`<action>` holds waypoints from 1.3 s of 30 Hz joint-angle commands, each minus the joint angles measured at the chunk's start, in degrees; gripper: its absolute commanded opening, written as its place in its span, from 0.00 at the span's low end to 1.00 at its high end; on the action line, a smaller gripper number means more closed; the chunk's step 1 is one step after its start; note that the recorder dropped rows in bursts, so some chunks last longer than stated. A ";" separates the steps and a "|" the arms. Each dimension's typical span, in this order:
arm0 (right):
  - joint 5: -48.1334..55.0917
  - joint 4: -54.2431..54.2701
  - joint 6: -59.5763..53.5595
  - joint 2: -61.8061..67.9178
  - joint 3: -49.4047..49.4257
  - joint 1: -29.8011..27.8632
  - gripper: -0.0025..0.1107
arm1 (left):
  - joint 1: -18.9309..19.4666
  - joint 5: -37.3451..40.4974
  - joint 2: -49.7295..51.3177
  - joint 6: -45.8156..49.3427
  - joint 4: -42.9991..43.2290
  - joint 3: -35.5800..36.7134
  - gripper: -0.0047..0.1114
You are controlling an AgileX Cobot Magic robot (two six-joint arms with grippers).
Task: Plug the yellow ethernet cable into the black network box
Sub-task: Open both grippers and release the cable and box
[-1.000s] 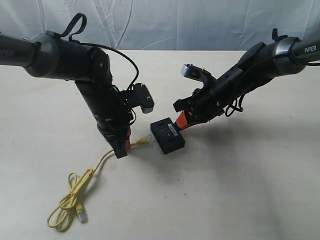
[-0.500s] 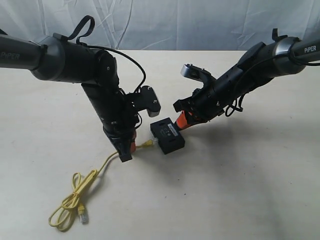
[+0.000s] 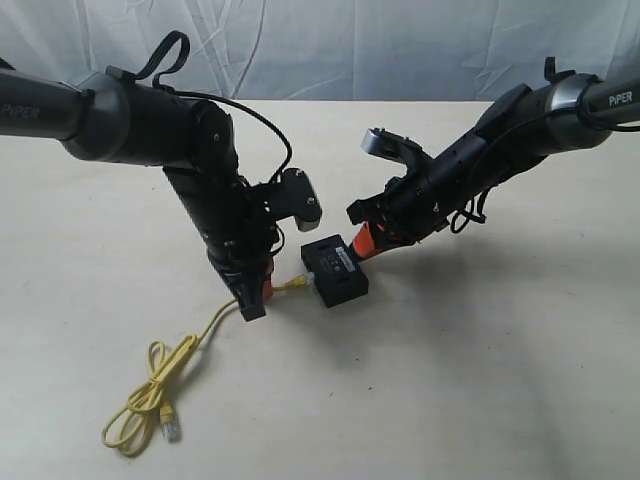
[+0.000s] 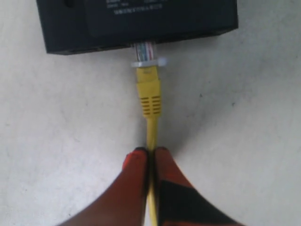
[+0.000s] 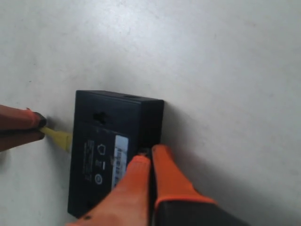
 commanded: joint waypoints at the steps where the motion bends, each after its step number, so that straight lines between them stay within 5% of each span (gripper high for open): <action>1: 1.29 0.62 -0.62 -0.08 0.18 -0.07 0.02 | -0.22 -0.93 0.33 -0.36 -0.09 -0.35 0.04; 39: 0.43 -1.07 0.21 -1.29 0.18 -1.72 0.02 | -0.22 -3.49 0.33 -0.22 -0.79 -0.35 0.04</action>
